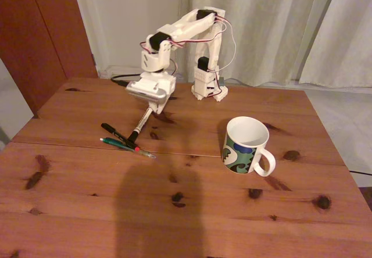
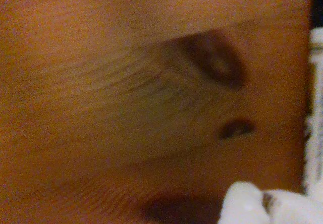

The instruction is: Clean up the desk and place the pens and markers into the cup

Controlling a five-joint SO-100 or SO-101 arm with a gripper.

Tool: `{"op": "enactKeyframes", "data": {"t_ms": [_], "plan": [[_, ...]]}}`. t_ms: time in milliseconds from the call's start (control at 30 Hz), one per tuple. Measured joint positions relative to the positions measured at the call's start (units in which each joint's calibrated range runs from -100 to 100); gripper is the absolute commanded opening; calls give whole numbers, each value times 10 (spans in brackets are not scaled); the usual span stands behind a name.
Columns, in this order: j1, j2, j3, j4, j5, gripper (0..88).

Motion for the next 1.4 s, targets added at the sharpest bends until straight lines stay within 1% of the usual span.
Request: {"op": "enactKeyframes", "data": {"t_ms": [167,333,567,1200,1400], "plan": [[4,69,-82,0,7,6],[16,92,-132,0,7,6],[38,93,-134,0,16,9],[45,94,-89,0,19,14],[54,94,-89,0,19,99]]}}
